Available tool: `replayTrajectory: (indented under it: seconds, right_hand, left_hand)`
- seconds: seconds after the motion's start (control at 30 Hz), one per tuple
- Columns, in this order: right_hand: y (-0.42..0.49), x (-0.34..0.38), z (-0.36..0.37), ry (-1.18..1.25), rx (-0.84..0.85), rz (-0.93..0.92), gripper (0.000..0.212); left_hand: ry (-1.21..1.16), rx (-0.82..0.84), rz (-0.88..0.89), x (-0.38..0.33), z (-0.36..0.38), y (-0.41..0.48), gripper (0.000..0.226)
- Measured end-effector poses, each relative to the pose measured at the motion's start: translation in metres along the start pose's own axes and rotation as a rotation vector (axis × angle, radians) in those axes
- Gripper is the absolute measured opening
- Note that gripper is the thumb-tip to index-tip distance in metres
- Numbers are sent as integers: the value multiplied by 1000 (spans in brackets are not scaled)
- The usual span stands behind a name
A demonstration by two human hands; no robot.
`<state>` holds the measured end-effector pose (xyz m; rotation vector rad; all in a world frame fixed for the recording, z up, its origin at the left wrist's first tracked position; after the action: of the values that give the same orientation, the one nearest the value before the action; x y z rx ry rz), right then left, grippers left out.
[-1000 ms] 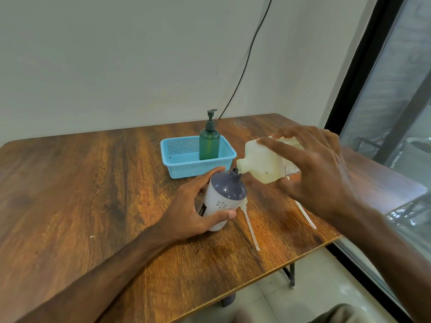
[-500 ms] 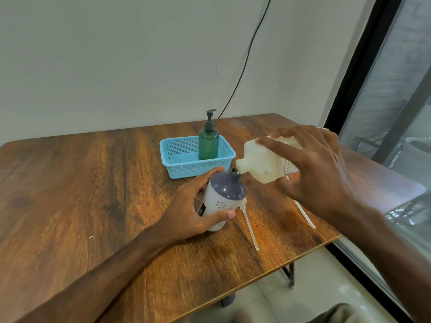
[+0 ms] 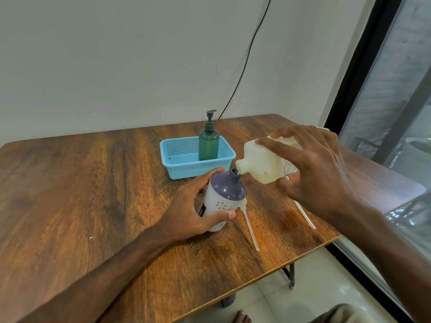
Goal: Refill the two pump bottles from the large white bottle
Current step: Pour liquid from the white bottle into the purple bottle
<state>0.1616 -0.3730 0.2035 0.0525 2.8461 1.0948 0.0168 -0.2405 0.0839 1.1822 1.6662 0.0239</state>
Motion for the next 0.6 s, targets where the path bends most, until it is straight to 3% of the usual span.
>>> replayTrajectory:
  seconds: [0.6]
  right_hand:
    - [2, 4, -4, -12, -4, -23, 85]
  left_hand:
    - [-11, 6, -4, 2, 1, 0, 95]
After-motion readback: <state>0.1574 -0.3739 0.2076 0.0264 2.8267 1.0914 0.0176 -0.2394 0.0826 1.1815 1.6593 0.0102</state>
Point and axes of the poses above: each hand's wrist, its own y-axis towards the middle knuckle, its own z-axis out of the palm, x = y × z, the point moved 10 cm from there along y, towards the middle knuckle, and after that the axes turned 1 degree about -z, right-handed, at the moved point
